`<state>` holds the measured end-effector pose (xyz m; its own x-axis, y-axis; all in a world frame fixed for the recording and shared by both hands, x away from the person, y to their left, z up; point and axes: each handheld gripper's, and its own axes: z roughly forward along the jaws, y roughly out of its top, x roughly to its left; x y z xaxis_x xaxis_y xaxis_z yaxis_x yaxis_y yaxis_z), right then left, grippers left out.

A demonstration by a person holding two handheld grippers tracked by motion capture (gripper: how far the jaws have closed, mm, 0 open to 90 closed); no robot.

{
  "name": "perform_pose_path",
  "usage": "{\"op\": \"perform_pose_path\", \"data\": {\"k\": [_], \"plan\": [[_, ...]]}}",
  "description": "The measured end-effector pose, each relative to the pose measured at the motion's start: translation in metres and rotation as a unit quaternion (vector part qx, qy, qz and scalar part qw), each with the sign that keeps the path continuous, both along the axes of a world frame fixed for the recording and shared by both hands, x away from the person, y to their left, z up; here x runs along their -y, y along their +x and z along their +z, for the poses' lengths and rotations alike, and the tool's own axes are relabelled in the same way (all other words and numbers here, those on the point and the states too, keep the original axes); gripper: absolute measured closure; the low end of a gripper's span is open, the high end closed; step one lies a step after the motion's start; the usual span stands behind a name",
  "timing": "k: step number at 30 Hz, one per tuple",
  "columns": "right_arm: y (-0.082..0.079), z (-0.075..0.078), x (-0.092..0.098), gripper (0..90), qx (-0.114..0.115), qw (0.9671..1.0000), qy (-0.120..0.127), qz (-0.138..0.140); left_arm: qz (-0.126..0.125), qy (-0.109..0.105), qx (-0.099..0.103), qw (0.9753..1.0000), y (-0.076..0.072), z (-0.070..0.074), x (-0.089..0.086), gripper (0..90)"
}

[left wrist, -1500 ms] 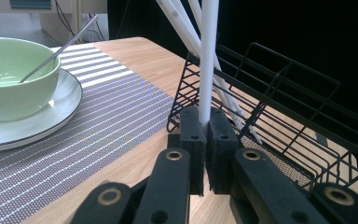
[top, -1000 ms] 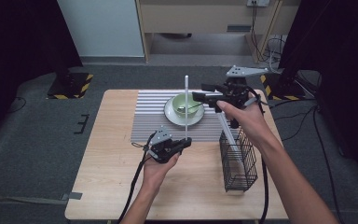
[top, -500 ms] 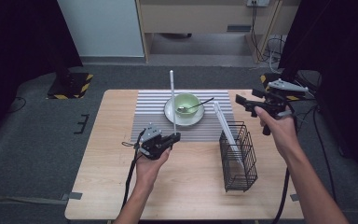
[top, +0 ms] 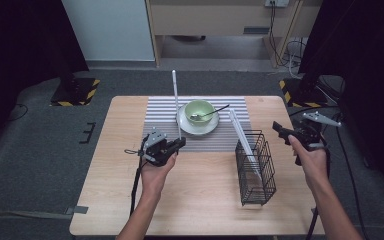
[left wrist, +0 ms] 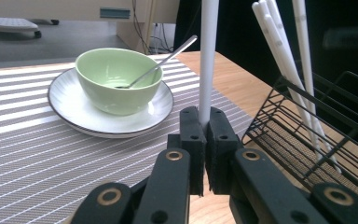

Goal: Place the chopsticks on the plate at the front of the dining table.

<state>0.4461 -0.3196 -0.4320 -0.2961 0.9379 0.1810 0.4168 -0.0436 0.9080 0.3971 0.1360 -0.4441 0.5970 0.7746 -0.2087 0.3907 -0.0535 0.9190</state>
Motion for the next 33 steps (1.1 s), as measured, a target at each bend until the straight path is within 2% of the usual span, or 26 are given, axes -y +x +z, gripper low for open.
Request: {"op": "perform_pose_path", "data": {"k": [2,3,6,7,8,9,11,12,13,15,23,26,33], "plan": [[-0.003,-0.017,0.004,14.0,-0.015,0.9997,-0.007,-0.016,0.003,0.003,0.001,1.0,0.001,0.002,0.0,86.7],[-0.003,-0.017,0.004,14.0,-0.015,0.9997,-0.007,-0.016,0.004,0.004,0.002,1.0,0.002,0.003,-0.001,86.7],[-0.005,-0.034,0.009,13.7,-0.034,0.9989,-0.013,-0.028,0.006,0.004,0.005,1.0,0.003,0.007,0.0,86.7],[-0.007,-0.044,0.01,13.5,-0.049,0.9981,-0.019,-0.032,0.008,0.003,0.005,1.0,0.004,0.009,0.0,86.7],[-0.007,-0.044,0.01,13.5,-0.049,0.9981,-0.019,-0.032,0.008,0.003,0.005,0.9999,0.004,0.009,0.001,86.7],[-0.009,-0.056,0.01,13.3,-0.063,0.9971,-0.025,-0.033,0.009,0.005,0.004,0.9999,0.005,0.01,0.002,86.6],[-0.011,-0.065,0.008,12.9,-0.078,0.9958,-0.034,-0.035,0.009,0.008,0.005,0.9999,0.005,0.012,0.003,86.7],[-0.011,-0.065,0.008,12.9,-0.078,0.9958,-0.034,-0.035,0.01,0.007,0.005,0.9999,0.006,0.013,0.004,86.7],[-0.012,-0.075,0.008,12.8,-0.092,0.9942,-0.041,-0.038,0.01,0.007,0.004,0.9999,0.006,0.013,0.005,86.7],[-0.013,-0.083,0.006,12.8,-0.102,0.9929,-0.047,-0.04,0.01,0.007,0.004,0.9999,0.008,0.015,0.007,86.6],[-0.013,-0.106,0.001,12.5,-0.132,0.9879,-0.068,-0.047,0.019,0.005,0.009,0.9998,0.01,0.019,0.01,86.6],[-0.013,-0.109,0.0,12.4,-0.135,0.9869,-0.074,-0.049,0.023,0.002,0.009,0.9997,0.011,0.019,0.011,86.6],[-0.013,-0.12,-0.006,11.2,-0.151,0.9817,-0.104,-0.051,0.029,0.007,0.005,0.9995,0.016,0.02,0.016,86.6]]}}
